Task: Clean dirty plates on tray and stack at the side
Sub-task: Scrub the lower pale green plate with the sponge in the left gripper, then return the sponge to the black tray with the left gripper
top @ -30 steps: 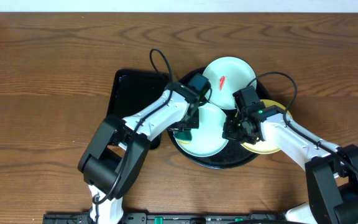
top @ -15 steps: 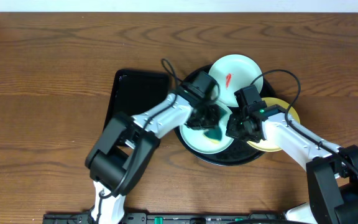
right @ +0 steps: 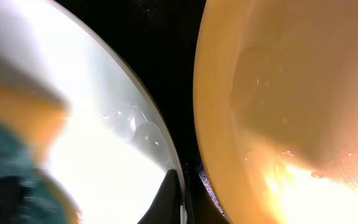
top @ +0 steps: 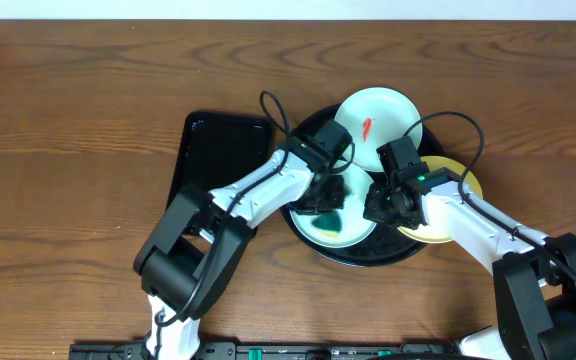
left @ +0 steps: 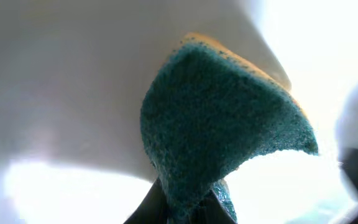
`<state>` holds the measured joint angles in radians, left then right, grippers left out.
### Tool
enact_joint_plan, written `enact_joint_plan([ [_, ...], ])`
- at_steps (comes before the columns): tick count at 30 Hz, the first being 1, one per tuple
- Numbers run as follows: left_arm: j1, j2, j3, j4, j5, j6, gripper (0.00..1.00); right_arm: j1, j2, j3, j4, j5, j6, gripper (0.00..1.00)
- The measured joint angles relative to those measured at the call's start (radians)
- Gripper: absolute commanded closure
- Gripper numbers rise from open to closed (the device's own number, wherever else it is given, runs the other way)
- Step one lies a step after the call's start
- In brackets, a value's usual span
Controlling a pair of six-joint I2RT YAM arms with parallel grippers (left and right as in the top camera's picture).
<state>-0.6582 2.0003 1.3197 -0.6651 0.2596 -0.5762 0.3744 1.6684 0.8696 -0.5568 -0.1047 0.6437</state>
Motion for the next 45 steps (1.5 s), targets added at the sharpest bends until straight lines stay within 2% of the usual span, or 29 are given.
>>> enact_joint_plan([
  [4, 0.003, -0.009, 0.018, -0.092, -0.195, 0.001, 0.92, 0.000, 0.000, 0.000, -0.002, -0.008, 0.000, 0.99],
  [7, 0.000, -0.008, 0.027, -0.104, -0.295, 0.018, 0.92, 0.002, 0.000, 0.000, -0.003, -0.032, 0.001, 0.99],
  [10, -0.001, -0.006, 0.032, -0.111, -0.356, 0.041, 0.92, 0.003, 0.000, 0.000, -0.003, -0.050, 0.003, 0.99],
  [20, -0.013, 0.026, 0.200, -0.335, -0.472, 0.062, 0.92, 0.003, 0.000, 0.002, -0.019, -0.043, 0.003, 0.99],
  [24, -0.001, 0.000, 0.224, -0.347, -0.474, 0.068, 0.92, 0.002, 0.000, 0.005, -0.026, -0.018, 0.001, 0.99],
  [29, 0.050, -0.114, 0.224, -0.398, -0.453, 0.077, 0.92, 0.002, 0.000, 0.005, -0.021, -0.011, -0.045, 0.99],
  [32, 0.121, -0.198, 0.226, -0.441, -0.441, 0.080, 0.92, 0.002, 0.000, 0.005, -0.019, -0.008, -0.096, 0.95],
  [34, 0.179, -0.231, 0.228, -0.446, -0.421, 0.088, 0.92, 0.002, 0.000, 0.004, -0.015, -0.004, -0.135, 0.99],
  [42, 0.353, -0.224, 0.120, -0.365, -0.254, 0.199, 0.92, -0.001, -0.002, 0.023, -0.042, -0.024, -0.249, 0.99],
  [44, 0.378, -0.219, 0.075, -0.360, -0.221, 0.220, 0.84, -0.001, -0.012, 0.055, -0.109, -0.005, -0.263, 0.99],
  [45, 0.389, -0.217, 0.063, -0.362, -0.211, 0.227, 0.77, 0.000, -0.024, 0.073, -0.134, 0.006, -0.272, 0.99],
])
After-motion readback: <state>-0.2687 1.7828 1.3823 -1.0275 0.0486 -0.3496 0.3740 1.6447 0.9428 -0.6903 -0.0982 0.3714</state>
